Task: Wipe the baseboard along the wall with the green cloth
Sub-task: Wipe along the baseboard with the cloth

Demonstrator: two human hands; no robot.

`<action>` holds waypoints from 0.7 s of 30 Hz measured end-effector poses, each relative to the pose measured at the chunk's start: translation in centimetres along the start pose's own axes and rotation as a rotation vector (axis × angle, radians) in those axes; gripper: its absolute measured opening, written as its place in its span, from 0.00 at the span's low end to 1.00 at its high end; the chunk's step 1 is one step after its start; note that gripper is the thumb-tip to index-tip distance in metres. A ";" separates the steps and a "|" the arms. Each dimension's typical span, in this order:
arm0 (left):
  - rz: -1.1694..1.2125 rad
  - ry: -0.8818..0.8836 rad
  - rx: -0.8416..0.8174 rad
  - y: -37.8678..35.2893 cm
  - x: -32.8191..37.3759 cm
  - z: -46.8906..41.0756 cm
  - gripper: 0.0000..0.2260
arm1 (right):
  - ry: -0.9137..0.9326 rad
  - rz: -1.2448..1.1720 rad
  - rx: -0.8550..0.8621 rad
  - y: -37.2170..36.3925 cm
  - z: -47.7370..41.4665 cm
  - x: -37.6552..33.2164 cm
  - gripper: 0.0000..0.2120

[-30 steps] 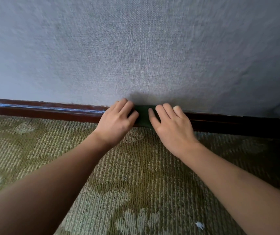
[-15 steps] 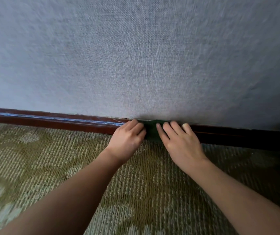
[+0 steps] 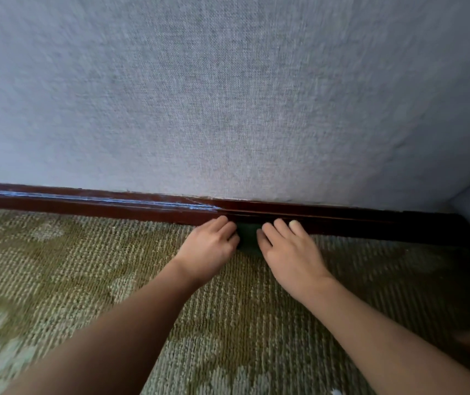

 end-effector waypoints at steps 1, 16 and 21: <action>-0.008 -0.006 0.014 0.1 0.3 0.1 0.09 | 0.014 0.001 0.016 0.1 0.3 -0.1 0.14; -0.010 0.095 0.138 1.0 -2.0 -2.1 0.14 | -0.001 0.046 0.169 1.2 -2.0 2.4 0.17; 0.027 0.148 0.095 1.0 -1.9 -2.6 0.14 | -0.016 0.056 0.176 1.3 -1.9 2.2 0.16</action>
Point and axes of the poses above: each hand's wrist, its own z-axis away from the middle knuckle, its own y-axis out of the back of the hand, x = y × z, the point moved 4 cm from there along -z, towards the middle knuckle, and after that the axes turned 12 degrees about -z, right-handed, at the moved point
